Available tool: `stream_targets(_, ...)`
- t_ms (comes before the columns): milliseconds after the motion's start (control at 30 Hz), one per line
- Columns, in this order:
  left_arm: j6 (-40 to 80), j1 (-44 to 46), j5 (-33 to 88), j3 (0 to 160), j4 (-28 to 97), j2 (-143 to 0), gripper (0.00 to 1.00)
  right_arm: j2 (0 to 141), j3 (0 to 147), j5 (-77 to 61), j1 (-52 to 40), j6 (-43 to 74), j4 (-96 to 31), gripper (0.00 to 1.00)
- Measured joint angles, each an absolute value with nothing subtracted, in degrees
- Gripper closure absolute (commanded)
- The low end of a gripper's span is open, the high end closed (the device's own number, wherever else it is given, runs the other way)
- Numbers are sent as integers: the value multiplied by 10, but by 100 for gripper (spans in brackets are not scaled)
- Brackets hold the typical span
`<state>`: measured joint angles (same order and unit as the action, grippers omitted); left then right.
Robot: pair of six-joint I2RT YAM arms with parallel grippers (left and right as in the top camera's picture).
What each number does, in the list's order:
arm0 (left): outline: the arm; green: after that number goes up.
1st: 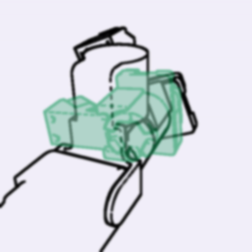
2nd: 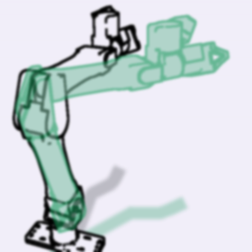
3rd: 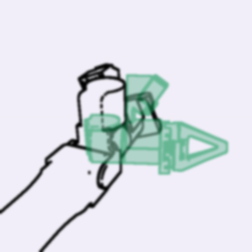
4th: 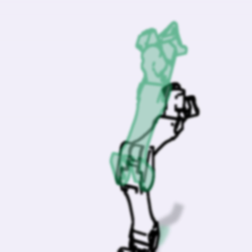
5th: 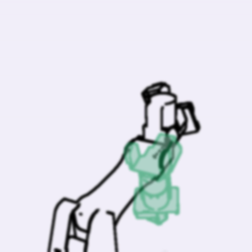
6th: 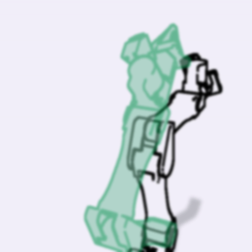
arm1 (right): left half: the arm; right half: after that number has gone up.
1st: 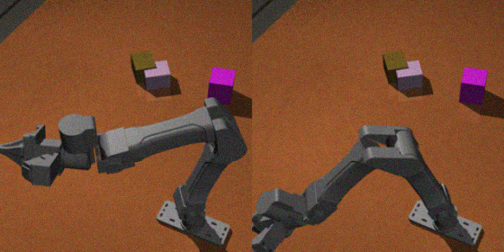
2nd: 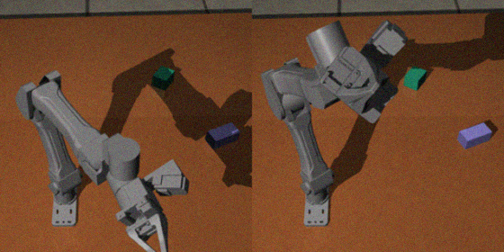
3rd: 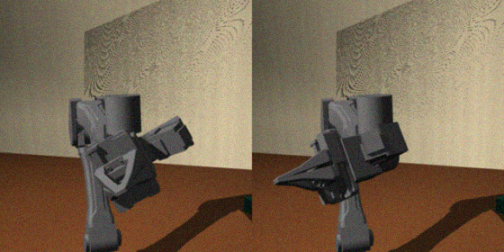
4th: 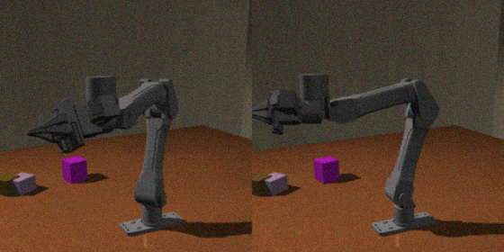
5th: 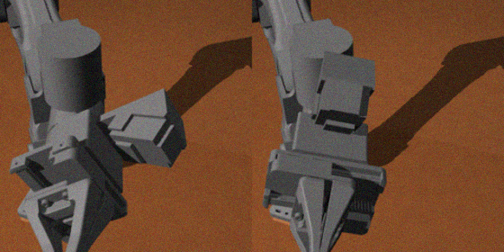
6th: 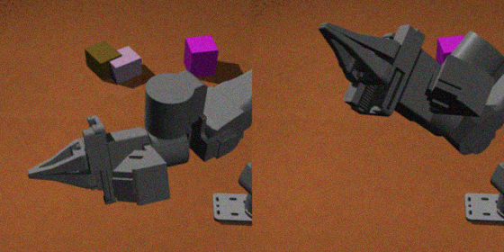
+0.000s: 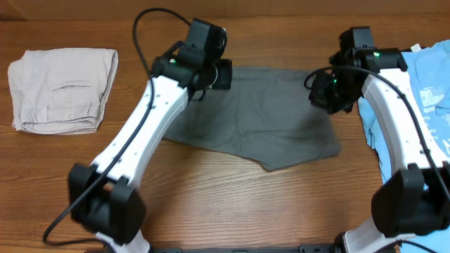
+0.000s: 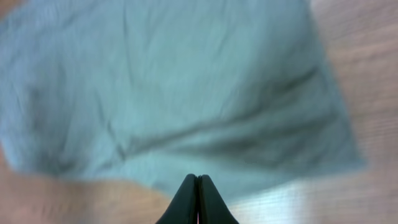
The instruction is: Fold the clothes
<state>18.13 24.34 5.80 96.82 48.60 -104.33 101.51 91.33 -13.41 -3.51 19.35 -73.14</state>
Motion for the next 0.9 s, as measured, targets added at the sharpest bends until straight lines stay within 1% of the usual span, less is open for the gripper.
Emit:
stream_targets(67, 189, 251, 58, 969, 523, -1035, 96, 1013, 906, -142, -51, 190, -745, 96)
stream_targets(167, 196, 267, 58, 955, 535, -1050, 96, 1019, 866, -148, -75, 185, -734, 96)
stream_targets(267, 205, 281, 58, 925, 531, -1075, 96, 1027, 800, -150, -91, 182, -691, 96)
stream_targets(400, 215, 289, 58, 896, 513, -1117, 96, 1029, 709, -145, -86, 188, -622, 96)
stream_targets(467, 221, 289, 58, 888, 510, -1148, 96, 1031, 663, -132, -70, 203, -590, 96)
stream_targets(600, 223, 289, 58, 888, 507, -1192, 96, 1031, 621, -116, -27, 223, -564, 95)
stream_targets(733, 223, 289, 61, 891, 505, -1233, 96, 1031, 601, -104, 22, 234, -545, 95)
stream_targets(900, 224, 289, 61, 893, 502, -1236, 96, 1031, 591, -88, 69, 248, -540, 95)
